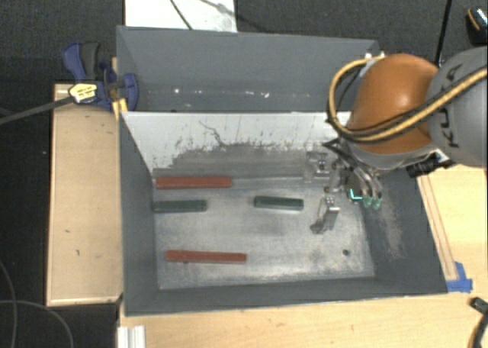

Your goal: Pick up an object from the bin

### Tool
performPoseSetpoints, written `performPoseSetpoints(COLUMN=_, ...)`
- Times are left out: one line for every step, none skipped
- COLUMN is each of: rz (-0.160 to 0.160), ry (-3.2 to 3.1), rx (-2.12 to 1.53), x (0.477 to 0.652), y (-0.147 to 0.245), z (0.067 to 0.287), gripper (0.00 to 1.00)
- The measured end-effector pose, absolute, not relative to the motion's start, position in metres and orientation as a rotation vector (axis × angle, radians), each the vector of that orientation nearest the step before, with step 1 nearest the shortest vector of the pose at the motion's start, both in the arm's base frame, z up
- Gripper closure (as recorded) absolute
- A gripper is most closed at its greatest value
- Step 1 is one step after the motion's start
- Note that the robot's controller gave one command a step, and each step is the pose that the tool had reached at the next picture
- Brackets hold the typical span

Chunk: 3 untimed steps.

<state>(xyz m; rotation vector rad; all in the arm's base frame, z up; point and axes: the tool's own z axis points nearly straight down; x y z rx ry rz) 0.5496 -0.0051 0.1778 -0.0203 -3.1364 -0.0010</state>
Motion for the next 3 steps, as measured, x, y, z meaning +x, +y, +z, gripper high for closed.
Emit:
performPoseSetpoints(rz=-0.001, ry=-3.135, rx=0.118, x=0.577, y=-0.002, z=0.066, gripper=0.0)
performPoseSetpoints(rz=-0.001, ry=-3.142, rx=0.117, x=0.579, y=-0.002, z=0.071, gripper=1.0)
performPoseSetpoints(rz=0.001, ry=-3.151, rx=0.142, x=0.567, y=0.003, z=0.267, gripper=1.0)
